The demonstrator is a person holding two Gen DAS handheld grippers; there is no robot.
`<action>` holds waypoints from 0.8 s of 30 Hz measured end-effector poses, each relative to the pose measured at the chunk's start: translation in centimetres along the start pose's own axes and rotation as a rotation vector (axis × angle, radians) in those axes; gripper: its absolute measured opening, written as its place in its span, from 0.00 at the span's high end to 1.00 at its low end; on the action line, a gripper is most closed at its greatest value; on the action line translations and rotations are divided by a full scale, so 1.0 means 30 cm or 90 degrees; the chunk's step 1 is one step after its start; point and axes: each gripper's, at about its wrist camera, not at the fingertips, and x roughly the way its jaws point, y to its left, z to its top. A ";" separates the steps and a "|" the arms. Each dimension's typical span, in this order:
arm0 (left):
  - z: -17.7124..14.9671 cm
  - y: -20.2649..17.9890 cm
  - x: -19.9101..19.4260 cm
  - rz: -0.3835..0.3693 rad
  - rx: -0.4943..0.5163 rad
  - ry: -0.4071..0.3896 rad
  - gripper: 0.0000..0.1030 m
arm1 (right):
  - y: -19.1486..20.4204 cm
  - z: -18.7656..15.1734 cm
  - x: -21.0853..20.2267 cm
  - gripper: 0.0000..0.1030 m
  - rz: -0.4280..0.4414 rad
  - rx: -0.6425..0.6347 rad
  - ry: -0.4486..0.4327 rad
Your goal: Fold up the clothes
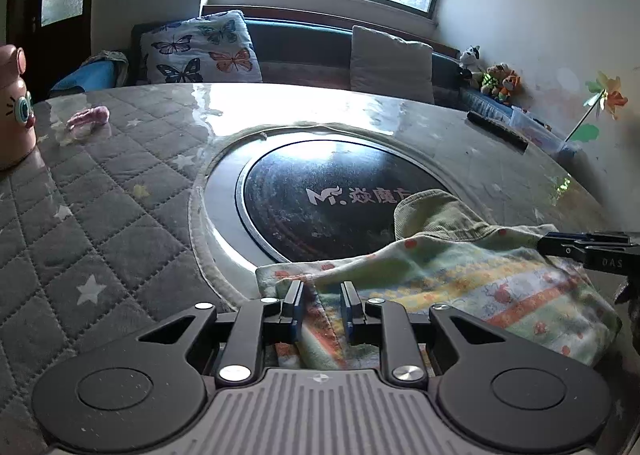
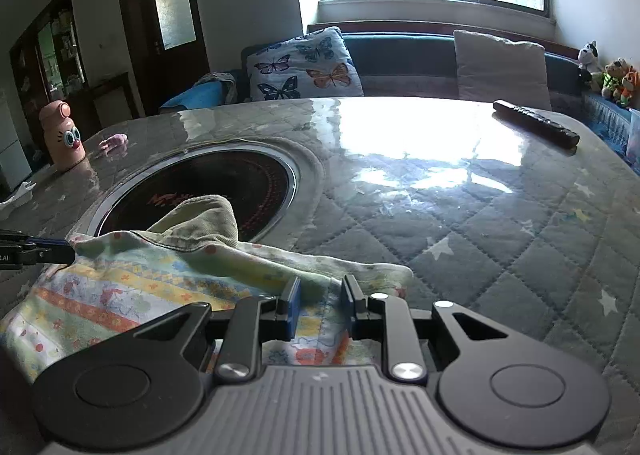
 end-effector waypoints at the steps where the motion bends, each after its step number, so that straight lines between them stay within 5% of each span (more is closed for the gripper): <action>1: -0.001 -0.001 0.001 0.002 0.001 0.000 0.79 | -0.001 0.000 0.000 0.79 -0.001 0.000 0.000; 14: 0.005 -0.039 -0.041 0.024 0.005 -0.009 0.48 | 0.091 -0.014 -0.068 0.71 0.031 -0.037 -0.014; 24: -0.014 -0.047 -0.087 0.041 0.005 -0.027 0.20 | 0.229 -0.042 -0.159 0.39 0.079 -0.104 -0.034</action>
